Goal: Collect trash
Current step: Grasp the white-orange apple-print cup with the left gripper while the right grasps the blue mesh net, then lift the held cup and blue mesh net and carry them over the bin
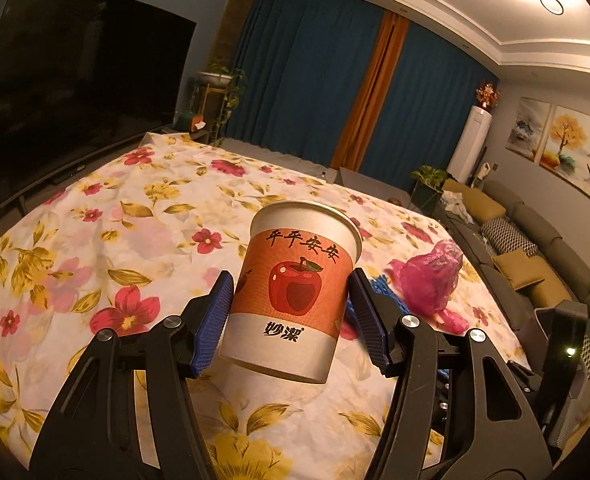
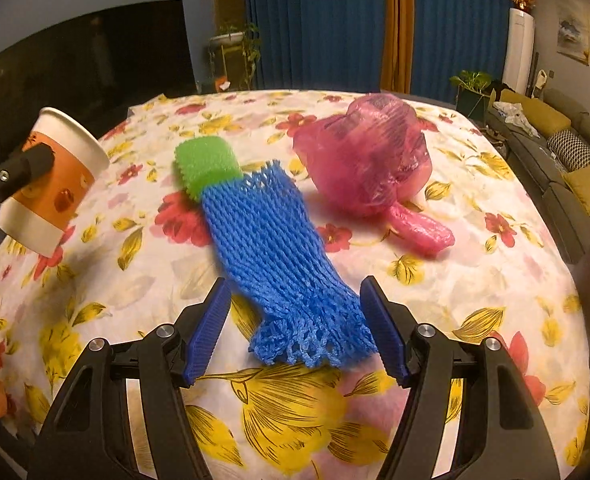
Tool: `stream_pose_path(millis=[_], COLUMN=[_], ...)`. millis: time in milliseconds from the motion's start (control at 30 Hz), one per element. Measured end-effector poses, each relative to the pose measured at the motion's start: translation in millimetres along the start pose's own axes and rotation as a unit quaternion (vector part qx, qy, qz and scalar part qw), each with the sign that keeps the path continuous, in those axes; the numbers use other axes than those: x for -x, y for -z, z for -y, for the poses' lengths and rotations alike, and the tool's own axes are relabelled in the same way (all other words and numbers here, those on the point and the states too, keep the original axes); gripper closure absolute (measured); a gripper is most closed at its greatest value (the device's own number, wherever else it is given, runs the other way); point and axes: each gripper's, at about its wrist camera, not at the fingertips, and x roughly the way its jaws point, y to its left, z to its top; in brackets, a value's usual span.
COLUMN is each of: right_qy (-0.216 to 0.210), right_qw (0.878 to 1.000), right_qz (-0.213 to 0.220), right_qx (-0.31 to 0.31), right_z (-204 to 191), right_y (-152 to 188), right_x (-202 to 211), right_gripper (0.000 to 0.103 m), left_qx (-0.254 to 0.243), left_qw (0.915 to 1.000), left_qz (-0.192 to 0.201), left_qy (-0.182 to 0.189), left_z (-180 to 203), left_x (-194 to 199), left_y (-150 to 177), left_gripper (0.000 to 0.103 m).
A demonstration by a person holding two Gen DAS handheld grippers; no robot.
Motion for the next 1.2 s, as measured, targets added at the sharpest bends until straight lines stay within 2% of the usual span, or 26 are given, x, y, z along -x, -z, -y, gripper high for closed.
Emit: stream_pose_path(millis=[200,367,567,733,1200], right_qy=[0.001,-0.004,-0.001,0.001,0.020], right_qw=[1.000,0.999,0.999,0.999,0.998], right_qz=[-0.025,-0.049,-0.049,-0.042,0.050], right_qx=[0.010,0.008,0.008,0.009,0.008], right_z=[-4.2,-3.0,-4.0,-3.6,4.8], right_y=[-0.8,-1.1,-0.8,-0.3,6.2], right_x=[-9.3,-18.9,-19.1,-15.8,51.8], right_gripper=[0.050,0.072,0.091,0.095,0.096], left_qx=[0.000,0.003,0.004,0.004,-0.011], left_qw=[1.0000,1.0000,1.0000,1.0000,0.9999], left_qz=[0.000,-0.002,-0.004,-0.005,-0.005], left_qy=[0.000,0.000,0.002,0.002,0.008], left_z=[-0.4,-1.7,-2.6,-2.9,5.2], left_x=[-0.5,0.4,-0.6,-1.1,-5.7], left_y=[-0.3,0.6,1.5,1.3,6.6], left_gripper=[0.045,0.045,0.045,0.045,0.045])
